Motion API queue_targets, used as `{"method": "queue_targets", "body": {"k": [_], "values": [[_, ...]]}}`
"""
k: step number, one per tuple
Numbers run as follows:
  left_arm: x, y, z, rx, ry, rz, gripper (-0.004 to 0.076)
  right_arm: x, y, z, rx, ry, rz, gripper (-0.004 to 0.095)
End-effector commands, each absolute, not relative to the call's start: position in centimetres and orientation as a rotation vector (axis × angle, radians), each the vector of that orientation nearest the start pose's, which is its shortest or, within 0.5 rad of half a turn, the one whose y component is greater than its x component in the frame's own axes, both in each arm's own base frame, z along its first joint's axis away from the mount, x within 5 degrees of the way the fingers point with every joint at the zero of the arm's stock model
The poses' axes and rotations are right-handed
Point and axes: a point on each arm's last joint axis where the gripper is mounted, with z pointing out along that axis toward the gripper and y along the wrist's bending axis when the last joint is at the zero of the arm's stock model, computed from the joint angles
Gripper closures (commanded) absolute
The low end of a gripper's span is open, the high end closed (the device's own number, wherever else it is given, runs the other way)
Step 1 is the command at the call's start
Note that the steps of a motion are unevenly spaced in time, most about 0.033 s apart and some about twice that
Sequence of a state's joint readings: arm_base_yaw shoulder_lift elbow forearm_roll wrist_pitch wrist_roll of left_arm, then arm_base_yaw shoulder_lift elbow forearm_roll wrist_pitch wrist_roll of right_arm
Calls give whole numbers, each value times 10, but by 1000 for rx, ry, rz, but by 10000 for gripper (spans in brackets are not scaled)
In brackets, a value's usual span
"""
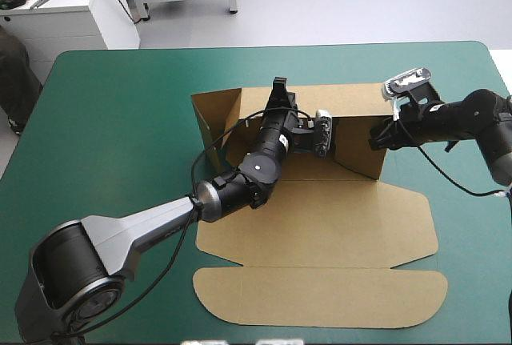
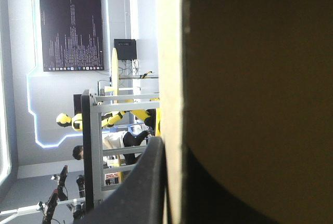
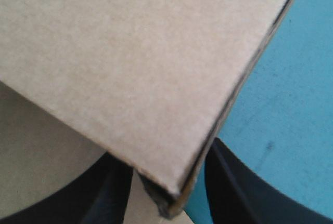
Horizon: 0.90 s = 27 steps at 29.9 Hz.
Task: Fold the box
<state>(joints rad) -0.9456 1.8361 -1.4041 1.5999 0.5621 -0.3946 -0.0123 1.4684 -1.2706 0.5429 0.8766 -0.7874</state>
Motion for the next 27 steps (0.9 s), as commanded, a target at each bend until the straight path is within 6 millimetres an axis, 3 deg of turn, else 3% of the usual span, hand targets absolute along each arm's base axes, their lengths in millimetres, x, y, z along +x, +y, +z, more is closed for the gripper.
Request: {"method": "queue_targets", "body": {"k": [1,9,19,21,24,27], "values": [[282,-318,324,1401,1182,666,734,316,36,356,-585,2196,362,505],[282,-318,324,1401,1182,666,734,335,42,331,-478,2271,528,505],[282,-318,324,1401,1182,666,734,352,40,307,-491,2302,505,514],[282,-318,324,1401,1182,666,734,353,39,307,-489,2289,489,589],[282,-318,324,1401,1182,666,734,354,40,308,-513,2276,478,915],[282,-318,324,1401,1182,666,734,352,40,308,-526,2282,488,913]]}}
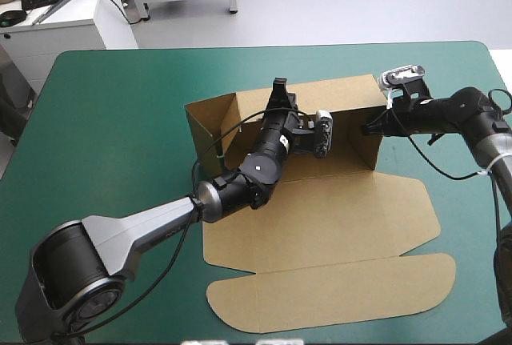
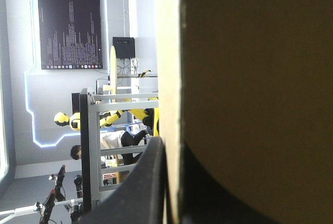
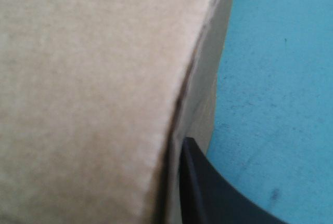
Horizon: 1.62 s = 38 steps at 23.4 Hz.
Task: Fold the box
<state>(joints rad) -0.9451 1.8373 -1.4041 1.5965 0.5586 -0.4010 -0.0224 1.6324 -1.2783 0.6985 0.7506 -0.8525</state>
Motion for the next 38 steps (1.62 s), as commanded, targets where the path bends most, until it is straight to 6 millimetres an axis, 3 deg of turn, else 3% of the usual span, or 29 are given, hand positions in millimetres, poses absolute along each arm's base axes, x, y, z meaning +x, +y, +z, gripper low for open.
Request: {"method": "queue_targets", "body": {"k": [1,11,13,15,17,19,27,34,36,38], "values": [[282,-318,324,1401,1182,666,734,351,40,309,-531,2283,488,913],[282,-318,324,1391,1192,655,733,344,40,315,-558,2285,478,913],[282,-319,324,1400,1167,662,703,344,40,315,-561,2287,475,913],[280,-323,325,1436,1101,649,589,344,40,315,-561,2287,472,913],[277,-329,327,1460,1028,611,365,345,39,315,-540,2292,459,913],[275,-333,326,1430,1059,500,259,348,35,315,-496,2295,416,913],[237,-346,351,1374,1014,372,309,365,26,323,-309,2198,307,913],[189,-345,392,1282,943,335,339,385,20,337,-218,2219,266,913],[176,-337,409,1205,950,363,433,387,19,346,-213,2214,259,913],[172,-321,426,1122,972,398,690,386,21,357,-214,2213,280,913]]}}
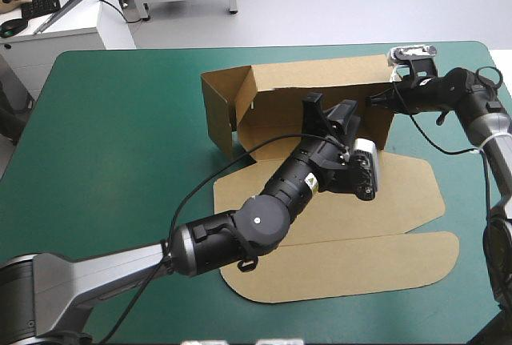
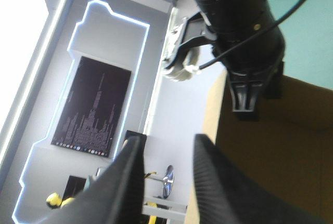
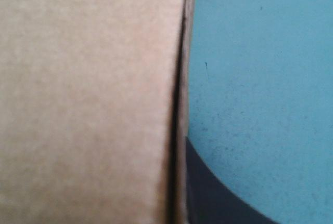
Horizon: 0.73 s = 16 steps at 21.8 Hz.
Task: Fold the box
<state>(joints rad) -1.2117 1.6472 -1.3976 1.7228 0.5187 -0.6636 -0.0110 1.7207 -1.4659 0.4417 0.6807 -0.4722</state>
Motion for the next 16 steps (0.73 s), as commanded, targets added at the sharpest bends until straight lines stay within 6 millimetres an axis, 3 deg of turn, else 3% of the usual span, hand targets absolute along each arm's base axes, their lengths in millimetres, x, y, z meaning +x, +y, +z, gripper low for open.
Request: {"method": "queue_targets", "body": {"k": [1,3,7,8,9,10,11,12,13,15,16], "values": [[171,-315,432,1092,979,412,724,385,22,361,-224,2219,289,913],[173,-299,445,1021,1007,442,710,383,23,368,-237,2233,310,913],[187,-248,473,852,1122,453,710,376,25,379,-262,2303,338,913],[194,-220,484,769,1192,433,710,370,25,383,-261,2349,345,913],[197,-208,487,729,1235,413,710,366,25,386,-263,2367,342,913],[205,-178,494,633,1315,404,710,358,25,392,-265,2406,344,913],[208,-163,497,584,1350,404,710,352,25,394,-275,2427,357,913],[213,-134,502,490,1413,411,710,340,27,398,-285,2481,388,913],[216,-124,502,460,1445,411,710,336,27,400,-285,2501,400,913],[228,-80,496,350,1587,460,710,323,39,404,-298,2547,402,913],[233,-69,494,317,1630,465,710,322,45,404,-302,2553,399,913]]}}
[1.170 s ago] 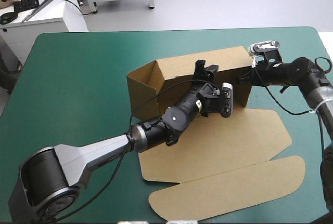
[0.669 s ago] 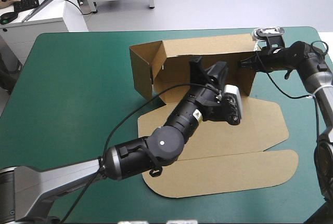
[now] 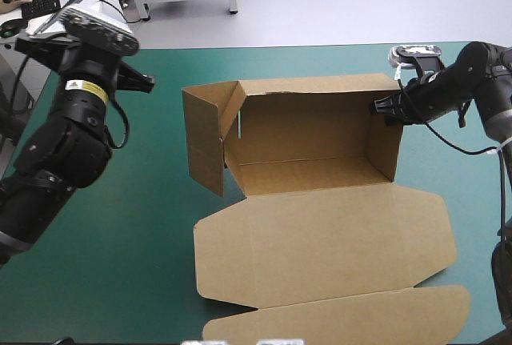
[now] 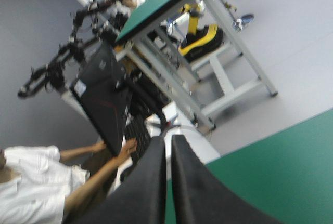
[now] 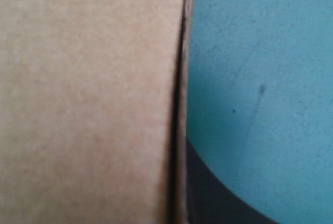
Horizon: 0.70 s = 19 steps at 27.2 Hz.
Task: Fold the box
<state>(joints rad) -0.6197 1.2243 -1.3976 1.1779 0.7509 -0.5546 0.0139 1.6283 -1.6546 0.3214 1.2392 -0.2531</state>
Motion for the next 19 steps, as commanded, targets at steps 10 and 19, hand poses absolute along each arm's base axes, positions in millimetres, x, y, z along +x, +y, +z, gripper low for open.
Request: {"method": "queue_targets", "body": {"k": [10,19], "values": [[255,9,455,72,2033,297,710,331,97,375,-331,2682,292,913],[264,14,434,107,2133,275,711,370,103,330,-355,2707,226,907]]}}
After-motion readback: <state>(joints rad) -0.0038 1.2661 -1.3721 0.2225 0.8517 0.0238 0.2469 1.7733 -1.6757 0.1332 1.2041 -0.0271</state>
